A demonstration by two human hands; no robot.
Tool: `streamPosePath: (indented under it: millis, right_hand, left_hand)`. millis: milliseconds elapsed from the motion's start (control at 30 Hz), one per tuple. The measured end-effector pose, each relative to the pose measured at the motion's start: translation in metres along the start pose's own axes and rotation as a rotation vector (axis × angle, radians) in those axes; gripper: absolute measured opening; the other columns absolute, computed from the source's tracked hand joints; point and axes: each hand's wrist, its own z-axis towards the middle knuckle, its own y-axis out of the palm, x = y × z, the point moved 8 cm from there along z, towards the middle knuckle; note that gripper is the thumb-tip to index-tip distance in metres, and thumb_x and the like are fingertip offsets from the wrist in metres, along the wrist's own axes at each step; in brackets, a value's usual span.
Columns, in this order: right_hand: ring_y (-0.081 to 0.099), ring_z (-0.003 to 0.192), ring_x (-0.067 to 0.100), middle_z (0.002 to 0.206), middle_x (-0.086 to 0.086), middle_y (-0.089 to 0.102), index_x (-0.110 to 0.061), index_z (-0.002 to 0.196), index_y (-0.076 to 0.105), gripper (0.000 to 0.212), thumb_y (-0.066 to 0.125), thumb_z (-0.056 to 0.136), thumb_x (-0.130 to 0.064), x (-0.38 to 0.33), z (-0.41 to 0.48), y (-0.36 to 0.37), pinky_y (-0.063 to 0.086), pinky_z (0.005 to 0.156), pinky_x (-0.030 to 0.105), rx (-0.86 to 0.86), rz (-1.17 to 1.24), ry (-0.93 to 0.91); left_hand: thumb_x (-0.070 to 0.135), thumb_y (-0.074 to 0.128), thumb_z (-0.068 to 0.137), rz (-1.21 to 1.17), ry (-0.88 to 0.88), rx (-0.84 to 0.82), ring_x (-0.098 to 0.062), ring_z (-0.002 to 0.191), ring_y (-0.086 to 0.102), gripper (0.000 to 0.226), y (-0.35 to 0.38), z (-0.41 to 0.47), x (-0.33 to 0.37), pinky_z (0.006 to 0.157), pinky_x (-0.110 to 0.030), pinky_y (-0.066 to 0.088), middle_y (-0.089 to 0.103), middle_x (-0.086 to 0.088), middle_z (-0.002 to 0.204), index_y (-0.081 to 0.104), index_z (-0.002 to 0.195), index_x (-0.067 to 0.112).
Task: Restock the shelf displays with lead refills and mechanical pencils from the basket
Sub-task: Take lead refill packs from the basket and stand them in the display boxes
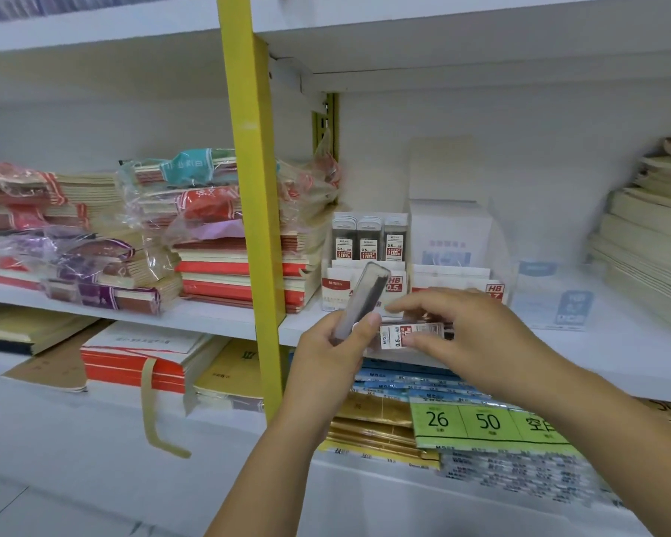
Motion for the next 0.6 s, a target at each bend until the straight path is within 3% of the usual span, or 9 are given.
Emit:
streamPosePath:
  millis: [100,200,367,467,600]
  right_hand:
    - [0.057,0.082,-0.007,0.1,-0.028,0.051,-0.053,0.134,0.04,0.056,0.062,0.092,-0.024,0.002,0.024,-0.027,0.041,0.066,0.012,0.105,0.071,0.017]
    - [0.065,0.07,-0.001,0.109,-0.014,0.052,-0.054,0.132,0.037,0.066,0.061,0.092,-0.009,0.016,0.056,-0.056,0.046,0.05,0.011,0.253,0.321,0.094]
    - [0.062,0.083,0.002,0.092,-0.021,0.058,-0.045,0.112,0.05,0.04,0.06,0.092,-0.011,0.022,0.1,-0.077,0.044,0.065,0.004,0.413,0.259,0.037]
    - [0.06,0.084,-0.001,0.092,-0.019,0.062,-0.038,0.117,0.054,0.035,0.062,0.092,-0.016,0.021,0.115,-0.076,0.043,0.073,0.011,0.422,0.107,0.004]
    - [0.061,0.084,0.005,0.095,-0.012,0.065,-0.035,0.119,0.055,0.035,0.065,0.089,-0.02,0.02,0.127,-0.068,0.045,0.07,0.019,0.372,-0.037,-0.018]
  left_hand:
    - [0.07,0.048,0.08,-0.051,0.036,0.088,0.001,0.048,0.046,0.048,-0.011,0.005,0.006,0.045,-0.016,0.036,0.073,0.009,0.072,0.072,0.096,0.031]
    - [0.069,0.046,0.083,-0.062,0.055,0.183,0.001,0.059,0.051,0.04,-0.025,0.009,0.007,0.054,-0.024,0.039,0.076,0.006,0.081,0.071,0.091,0.039]
    - [0.065,0.046,0.09,-0.039,0.055,0.203,-0.001,0.065,0.052,0.031,-0.031,0.017,0.007,0.059,-0.028,0.039,0.076,0.008,0.086,0.069,0.084,0.047]
    - [0.067,0.044,0.088,-0.029,0.067,0.185,0.004,0.052,0.049,0.043,-0.03,0.02,0.007,0.052,-0.016,0.039,0.074,0.013,0.073,0.071,0.089,0.033]
    - [0.067,0.043,0.085,-0.007,0.074,0.194,0.005,0.046,0.048,0.054,-0.033,0.022,0.006,0.045,-0.007,0.036,0.062,0.019,0.055,0.072,0.091,0.022]
